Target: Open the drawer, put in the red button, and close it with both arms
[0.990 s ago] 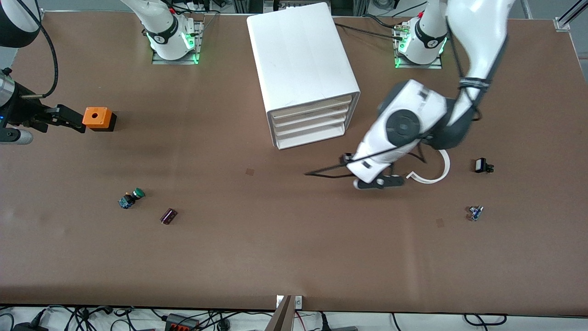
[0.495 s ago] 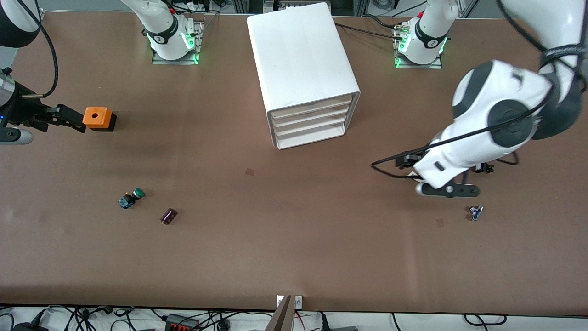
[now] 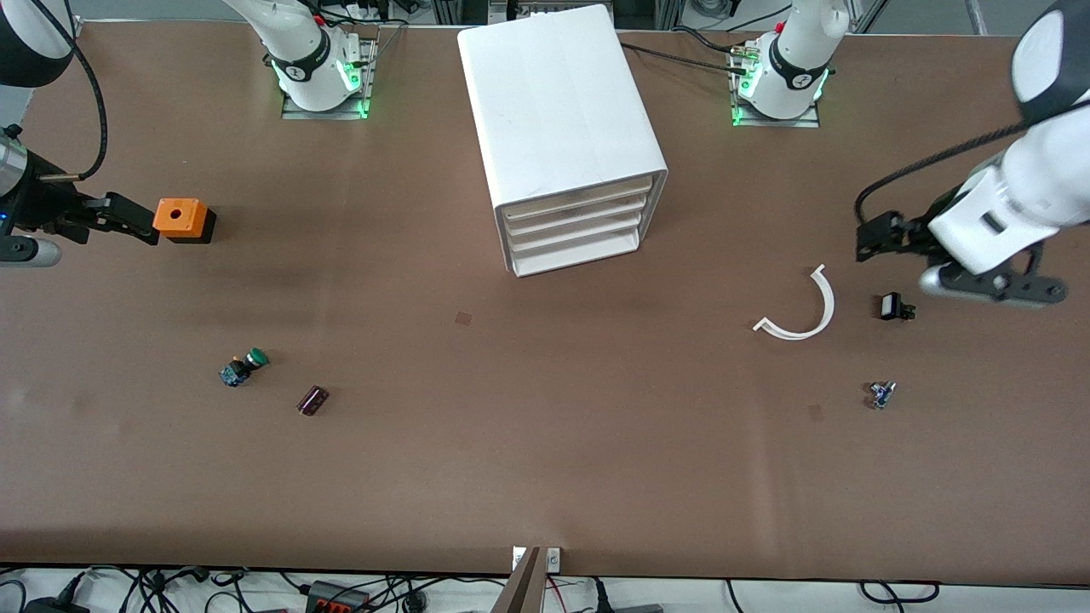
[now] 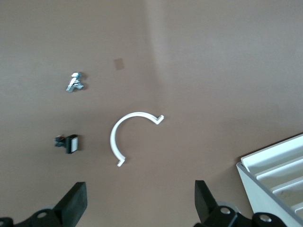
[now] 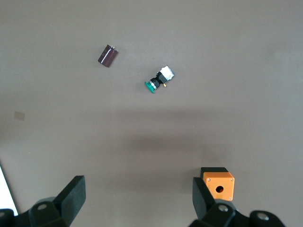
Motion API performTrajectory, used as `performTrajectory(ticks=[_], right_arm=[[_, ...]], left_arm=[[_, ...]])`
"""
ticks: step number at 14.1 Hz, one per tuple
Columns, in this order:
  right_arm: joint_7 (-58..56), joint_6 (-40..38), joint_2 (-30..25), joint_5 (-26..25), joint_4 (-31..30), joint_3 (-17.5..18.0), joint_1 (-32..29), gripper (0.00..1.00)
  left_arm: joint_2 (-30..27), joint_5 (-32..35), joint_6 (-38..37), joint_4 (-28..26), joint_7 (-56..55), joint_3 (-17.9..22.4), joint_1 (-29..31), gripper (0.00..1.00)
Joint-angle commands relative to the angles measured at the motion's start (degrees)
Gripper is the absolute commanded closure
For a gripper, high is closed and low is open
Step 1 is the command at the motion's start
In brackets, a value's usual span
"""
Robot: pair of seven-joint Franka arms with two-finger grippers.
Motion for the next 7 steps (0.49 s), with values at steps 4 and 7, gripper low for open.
performTrajectory(ticks=[4, 7], right_arm=[[0.6, -0.8, -1.1, -0.3, -0.7, 0.3, 0.0, 0.00], [1.1, -0.8, -0.9, -0.3, -0.7, 0.3, 0.0, 0.00]], left_arm=[[-8.1, -1.4, 7.5, -10.4, 1.5, 3.8, -1.9, 0.00], [-8.9, -1.3, 6.2, -11.0, 1.6, 3.8, -2.0, 0.00]])
